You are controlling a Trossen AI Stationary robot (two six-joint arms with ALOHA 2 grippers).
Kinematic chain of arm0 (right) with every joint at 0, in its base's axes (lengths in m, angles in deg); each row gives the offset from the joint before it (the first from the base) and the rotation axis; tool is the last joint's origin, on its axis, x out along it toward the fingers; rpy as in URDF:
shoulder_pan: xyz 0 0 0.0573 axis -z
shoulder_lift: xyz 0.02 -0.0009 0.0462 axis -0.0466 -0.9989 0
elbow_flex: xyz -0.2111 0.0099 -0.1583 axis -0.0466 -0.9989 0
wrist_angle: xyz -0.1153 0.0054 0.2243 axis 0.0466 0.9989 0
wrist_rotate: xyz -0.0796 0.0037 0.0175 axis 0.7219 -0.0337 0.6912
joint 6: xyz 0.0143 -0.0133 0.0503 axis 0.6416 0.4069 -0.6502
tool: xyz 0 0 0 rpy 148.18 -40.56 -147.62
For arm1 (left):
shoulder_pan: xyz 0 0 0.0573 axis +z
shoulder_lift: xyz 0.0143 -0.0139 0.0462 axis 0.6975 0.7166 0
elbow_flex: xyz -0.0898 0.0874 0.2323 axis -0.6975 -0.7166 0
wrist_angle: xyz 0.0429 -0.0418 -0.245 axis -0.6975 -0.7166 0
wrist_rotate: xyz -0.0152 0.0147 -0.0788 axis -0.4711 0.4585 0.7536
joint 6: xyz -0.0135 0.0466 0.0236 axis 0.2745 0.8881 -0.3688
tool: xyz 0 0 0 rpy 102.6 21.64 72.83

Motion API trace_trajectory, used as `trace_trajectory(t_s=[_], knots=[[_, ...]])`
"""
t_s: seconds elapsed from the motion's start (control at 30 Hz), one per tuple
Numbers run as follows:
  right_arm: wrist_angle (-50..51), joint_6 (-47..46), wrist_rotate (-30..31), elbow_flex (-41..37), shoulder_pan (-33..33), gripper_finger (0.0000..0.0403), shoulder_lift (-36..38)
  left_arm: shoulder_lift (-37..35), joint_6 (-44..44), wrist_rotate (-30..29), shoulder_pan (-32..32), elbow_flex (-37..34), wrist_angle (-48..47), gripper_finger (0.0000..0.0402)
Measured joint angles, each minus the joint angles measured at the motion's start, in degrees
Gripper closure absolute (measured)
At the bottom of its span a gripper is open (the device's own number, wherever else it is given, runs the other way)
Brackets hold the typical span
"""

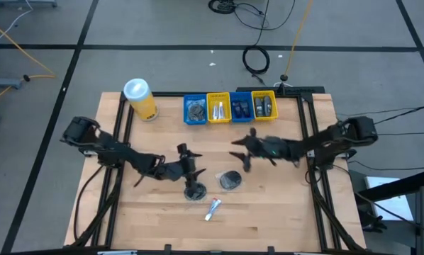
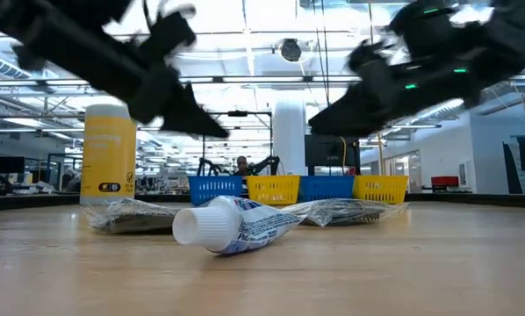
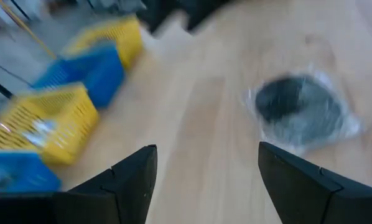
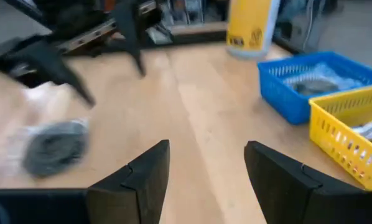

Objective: Pick & Place Travel size toiletries
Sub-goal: Put the black comb into the left blue bin

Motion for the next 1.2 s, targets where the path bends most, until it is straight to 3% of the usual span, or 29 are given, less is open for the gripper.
trace_trajectory(t_s=[0.13,0.33,0.47,0.57,0.67,0.93,1.07,1.2], knots=[[-8.7,-1.6,6.3,-6.8,-8.2,0.0204,0.5,-4.3,4.4,-8.7,-5.3,0.0,1.3,0.0131],[-9.6,-5.3,17.0,-9.0,-19.6,0.0204,-1.9,-7.6,9.5,-23.5,-11.9,0.0,2.4,0.0131],[-10.2,-4.2,24.2,-9.0,-22.9,0.0204,-3.5,-8.2,9.6,-26.0,-13.3,0.0,2.2,0.0131],[-9.7,-4.0,26.8,-9.0,-23.1,0.0204,-3.6,-8.4,7.5,-22.8,-13.2,0.0,1.8,0.0131],[-9.7,-4.0,26.9,-9.0,-23.1,0.0204,-3.6,-8.4,6.4,-15.9,-13.2,0.0,-1.3,0.0131],[-9.5,-3.9,26.9,-9.0,-23.1,0.0204,-3.6,-8.4,-7.8,13.9,-10.7,0.0,-14.5,0.0131],[-9.5,-3.9,26.9,-9.0,-23.1,0.0204,-3.6,-8.3,-16.8,17.0,-7.2,0.0,-19.8,0.0131],[-9.5,-3.9,26.9,-9.0,-23.1,0.0204,-3.6,-6.9,-19.1,20.6,-3.7,0.0,-19.3,0.0131]])
